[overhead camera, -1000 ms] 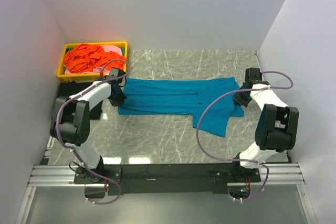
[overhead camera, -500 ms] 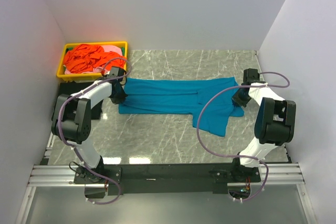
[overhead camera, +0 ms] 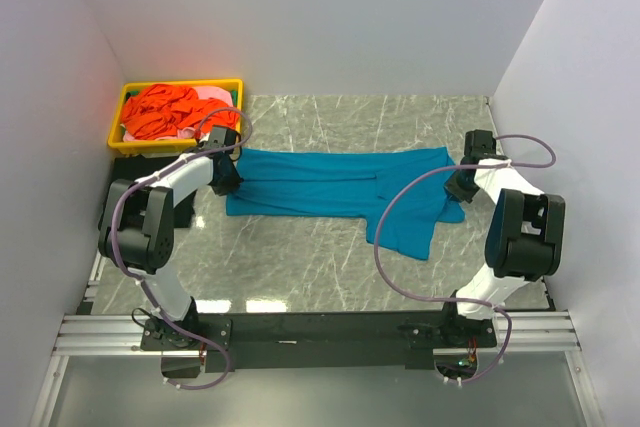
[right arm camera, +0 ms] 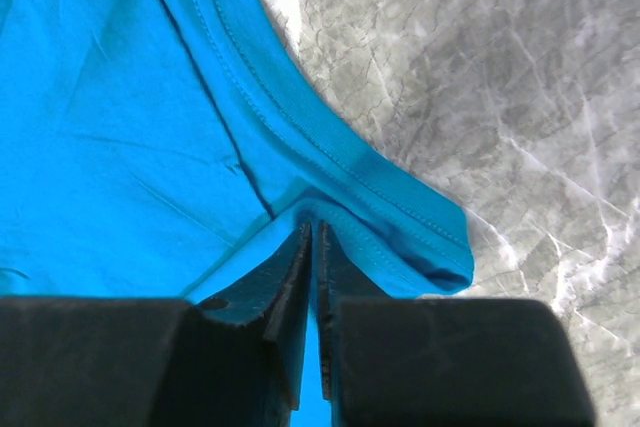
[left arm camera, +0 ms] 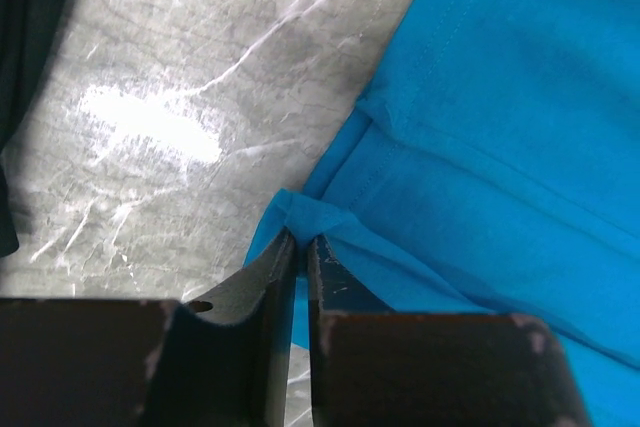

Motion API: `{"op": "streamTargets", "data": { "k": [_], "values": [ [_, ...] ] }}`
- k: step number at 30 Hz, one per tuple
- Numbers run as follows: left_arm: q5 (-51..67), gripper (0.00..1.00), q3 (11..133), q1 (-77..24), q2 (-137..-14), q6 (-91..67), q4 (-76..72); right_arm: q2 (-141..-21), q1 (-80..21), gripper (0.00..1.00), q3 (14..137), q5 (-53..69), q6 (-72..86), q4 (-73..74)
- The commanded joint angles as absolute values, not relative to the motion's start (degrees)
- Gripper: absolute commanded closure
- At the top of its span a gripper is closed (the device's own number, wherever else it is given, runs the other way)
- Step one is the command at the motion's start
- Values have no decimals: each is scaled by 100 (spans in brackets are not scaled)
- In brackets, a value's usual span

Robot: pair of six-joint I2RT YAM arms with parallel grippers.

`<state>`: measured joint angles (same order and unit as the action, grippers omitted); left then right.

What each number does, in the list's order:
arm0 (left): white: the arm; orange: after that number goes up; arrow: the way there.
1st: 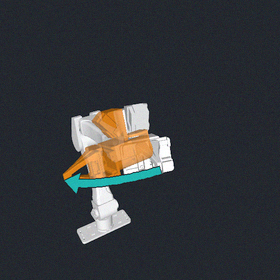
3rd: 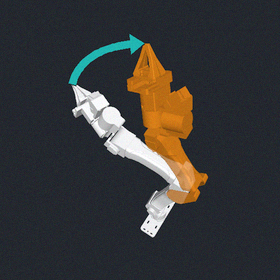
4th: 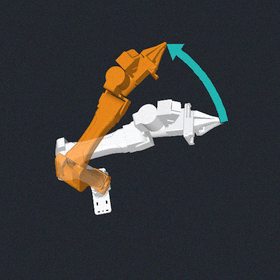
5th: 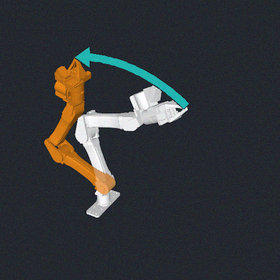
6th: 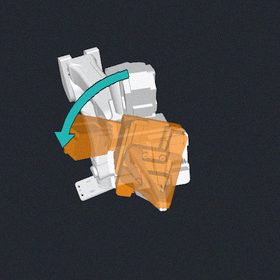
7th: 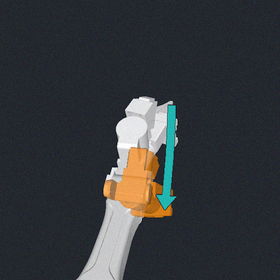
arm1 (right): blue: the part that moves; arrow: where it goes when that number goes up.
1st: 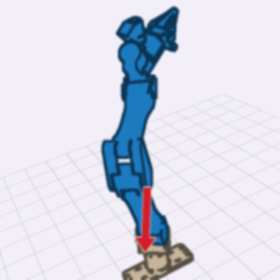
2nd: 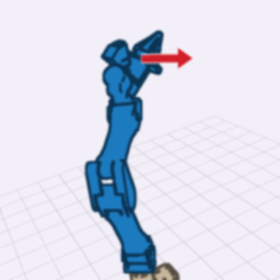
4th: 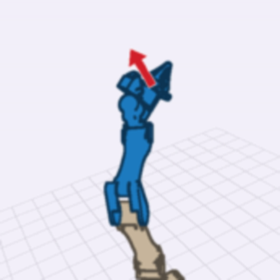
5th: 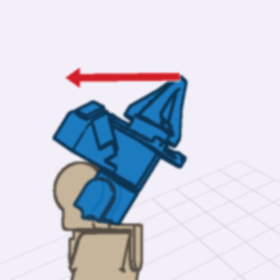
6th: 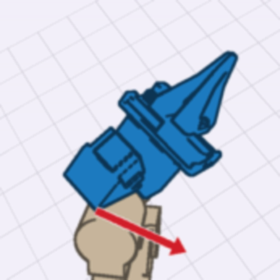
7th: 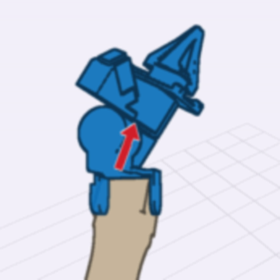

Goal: Fold and stack the t-shirts
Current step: Fold the tshirt

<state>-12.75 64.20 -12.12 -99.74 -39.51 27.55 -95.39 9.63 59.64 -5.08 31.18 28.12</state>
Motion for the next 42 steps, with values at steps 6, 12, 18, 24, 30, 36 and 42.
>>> {"op": "streamTargets", "data": {
  "k": [6,12,18,24,30,36,42],
  "values": [
    [-1292,63,6442,-1187,-9932,-3779,2540,-8992,1011,64,5845,-756,3077,2628],
    [-1669,36,6416,-1187,-9414,-3806,2654,-8228,809,46,5679,-913,2953,2830],
    [-2092,18,6197,-1187,-8579,-3762,2496,-7085,-78,38,4915,-1029,2962,3006],
    [-2066,19,6240,-1187,-8429,-3771,2584,-6259,-1035,38,4080,-800,3295,3164],
    [-2065,19,6214,-1195,-8244,-3771,2558,-6082,-1529,38,3516,-729,3621,3252],
    [-2092,19,6187,-1187,-8147,-3744,2549,-6582,-1836,38,3322,-887,3867,3120],
    [-2083,20,6205,-1195,-8156,-3735,2558,-7153,-2135,39,3384,-984,4043,2971]
  ]
}}
